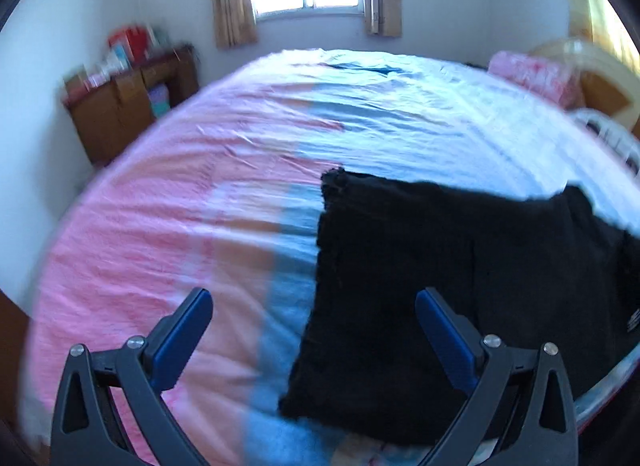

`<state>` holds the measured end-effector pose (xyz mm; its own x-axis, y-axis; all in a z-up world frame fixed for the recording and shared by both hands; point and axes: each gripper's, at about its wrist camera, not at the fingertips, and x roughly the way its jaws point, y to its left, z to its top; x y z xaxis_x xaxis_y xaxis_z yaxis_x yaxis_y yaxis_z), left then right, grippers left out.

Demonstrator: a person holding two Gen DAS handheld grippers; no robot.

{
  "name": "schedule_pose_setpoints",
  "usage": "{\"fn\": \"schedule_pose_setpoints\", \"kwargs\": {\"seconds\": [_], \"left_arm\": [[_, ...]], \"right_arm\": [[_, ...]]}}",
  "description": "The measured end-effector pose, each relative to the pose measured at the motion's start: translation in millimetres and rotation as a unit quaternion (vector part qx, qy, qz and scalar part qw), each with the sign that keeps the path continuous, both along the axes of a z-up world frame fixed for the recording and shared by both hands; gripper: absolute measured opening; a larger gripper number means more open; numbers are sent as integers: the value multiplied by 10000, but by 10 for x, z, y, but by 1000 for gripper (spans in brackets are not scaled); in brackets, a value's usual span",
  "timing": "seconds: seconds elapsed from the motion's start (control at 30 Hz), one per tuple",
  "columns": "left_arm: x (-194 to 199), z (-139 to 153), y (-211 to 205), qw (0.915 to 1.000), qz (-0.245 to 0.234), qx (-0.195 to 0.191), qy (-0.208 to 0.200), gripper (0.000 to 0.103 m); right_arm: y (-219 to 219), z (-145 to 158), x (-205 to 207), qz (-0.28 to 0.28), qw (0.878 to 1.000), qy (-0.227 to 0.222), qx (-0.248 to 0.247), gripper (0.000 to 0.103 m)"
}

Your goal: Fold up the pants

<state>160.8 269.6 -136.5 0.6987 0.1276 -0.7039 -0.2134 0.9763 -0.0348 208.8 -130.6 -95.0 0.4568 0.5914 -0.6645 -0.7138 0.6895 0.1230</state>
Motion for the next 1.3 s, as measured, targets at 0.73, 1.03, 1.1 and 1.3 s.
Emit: {"fn": "schedule_pose_setpoints", "kwargs": {"seconds": [0.73,1.03,1.1,1.3], "left_arm": [[324,-263,-291,9957,-538,-711,261,83],[212,-48,-74,9881,-531,-1446,51,26],[153,43,-116,9883,-532,-1428,-27,20],[25,457,-336,9832,-800,-1575,-449,18]], "right_arm": [[560,-392,62,193,9993,294,-104,56],[425,-340,28,-15,9996,270,93,56],[376,-318,19,-69,9996,254,118,56],[125,-229,-3,-297,9993,162,184,56]]}}
